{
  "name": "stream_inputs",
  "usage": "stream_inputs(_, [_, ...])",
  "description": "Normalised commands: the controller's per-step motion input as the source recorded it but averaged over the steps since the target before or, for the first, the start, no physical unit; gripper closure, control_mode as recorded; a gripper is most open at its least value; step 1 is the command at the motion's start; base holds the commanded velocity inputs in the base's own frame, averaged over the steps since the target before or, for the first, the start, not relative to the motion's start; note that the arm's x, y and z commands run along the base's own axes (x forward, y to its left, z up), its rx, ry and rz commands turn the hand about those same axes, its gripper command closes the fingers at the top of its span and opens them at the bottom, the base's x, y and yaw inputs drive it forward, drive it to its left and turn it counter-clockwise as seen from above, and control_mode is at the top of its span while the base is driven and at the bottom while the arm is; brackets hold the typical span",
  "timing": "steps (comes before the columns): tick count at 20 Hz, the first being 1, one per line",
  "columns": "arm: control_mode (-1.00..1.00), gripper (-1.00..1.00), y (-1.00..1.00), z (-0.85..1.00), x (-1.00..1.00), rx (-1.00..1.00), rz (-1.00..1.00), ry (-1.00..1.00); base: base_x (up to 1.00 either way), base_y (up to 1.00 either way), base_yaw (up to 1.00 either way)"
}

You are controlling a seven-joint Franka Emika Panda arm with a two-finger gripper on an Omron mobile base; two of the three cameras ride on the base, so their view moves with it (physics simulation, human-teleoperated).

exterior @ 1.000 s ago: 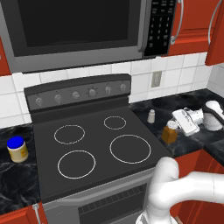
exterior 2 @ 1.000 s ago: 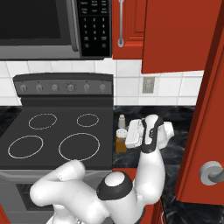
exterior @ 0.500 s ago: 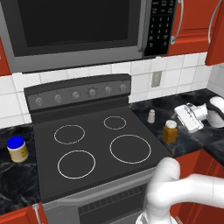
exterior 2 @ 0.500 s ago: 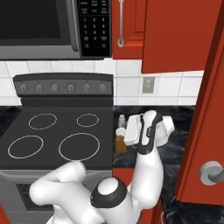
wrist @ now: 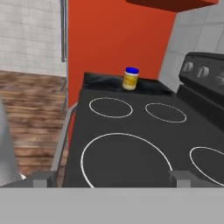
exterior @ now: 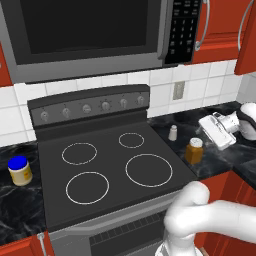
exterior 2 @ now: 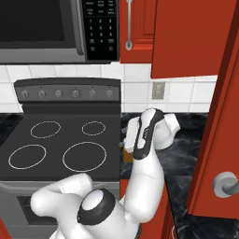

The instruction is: Collect the turmeric, mayonnaise, and shaker from the cabinet and place them next to the stove.

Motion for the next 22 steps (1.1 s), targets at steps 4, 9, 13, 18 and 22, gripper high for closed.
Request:
stream_inputs(4, [-1.0,-1.0,0.52,0.04,-0.66,-0.08,0.0,0.0,0.0,0.0,0.0])
stream_inputs(9, [-1.0,-1.0,0.61,0.02,-0.66,-0.07,0.0,0.0,0.0,0.0,0.0])
stream_inputs(13, [-1.0,-1.0,0.56,0.24,-0.65,-0.08,0.0,0.0,0.0,0.0,0.0])
stream_inputs(18, [-1.0,-1.0,0.55,0.37,-0.62,-0.1,0.0,0.0,0.0,0.0,0.0])
stream_inputs(22, [-1.0,-1.0,0.67,0.48,-0.6,-0.2,0.05,-0.03,0.0,0.0,0.0])
